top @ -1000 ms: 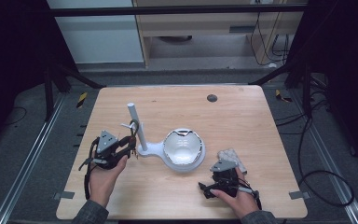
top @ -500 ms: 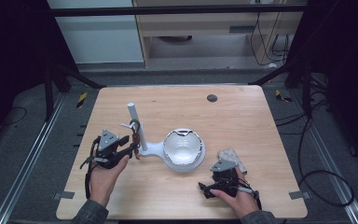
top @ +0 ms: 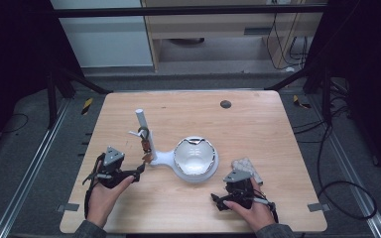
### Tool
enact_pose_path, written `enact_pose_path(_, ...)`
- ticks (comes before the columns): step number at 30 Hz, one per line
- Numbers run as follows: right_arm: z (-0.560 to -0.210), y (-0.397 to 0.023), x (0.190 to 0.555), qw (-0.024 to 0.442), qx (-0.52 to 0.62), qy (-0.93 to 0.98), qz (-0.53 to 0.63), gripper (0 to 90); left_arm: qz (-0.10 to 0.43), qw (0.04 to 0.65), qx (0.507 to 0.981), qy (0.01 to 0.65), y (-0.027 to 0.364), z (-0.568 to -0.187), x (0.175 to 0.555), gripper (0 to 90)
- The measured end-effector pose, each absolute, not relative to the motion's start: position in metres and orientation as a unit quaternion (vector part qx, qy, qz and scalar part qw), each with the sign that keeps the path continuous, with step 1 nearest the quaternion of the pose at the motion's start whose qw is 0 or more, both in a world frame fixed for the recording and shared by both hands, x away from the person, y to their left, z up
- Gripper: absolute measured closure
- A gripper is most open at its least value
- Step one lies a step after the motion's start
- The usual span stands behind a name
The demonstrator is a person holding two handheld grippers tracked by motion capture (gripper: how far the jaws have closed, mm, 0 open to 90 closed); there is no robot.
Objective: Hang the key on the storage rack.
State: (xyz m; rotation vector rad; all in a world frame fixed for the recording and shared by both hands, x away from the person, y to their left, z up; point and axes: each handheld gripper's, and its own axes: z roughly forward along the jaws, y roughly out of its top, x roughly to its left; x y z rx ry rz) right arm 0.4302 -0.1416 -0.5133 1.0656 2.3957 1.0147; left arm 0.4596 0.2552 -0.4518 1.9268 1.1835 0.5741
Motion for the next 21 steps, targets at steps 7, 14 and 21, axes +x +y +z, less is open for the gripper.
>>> enact_pose_path(7,-0.513,-0.141,0.430,0.165,0.378,0.839,0.356,0.5,0.230,0.373,0.756,0.485,0.265,-0.473,0.467,6.0)
enact_pose_path(14,-0.500,-0.140,0.427,0.148,0.366,0.840,0.373,6.2,0.224,0.355,0.774,0.474,0.268,-0.488,0.475,5.7)
enact_pose_path(21,-0.471,-0.151,0.422,0.166,0.375,0.843,0.348,6.6,0.204,0.348,0.781,0.476,0.275,-0.499,0.475,5.2)
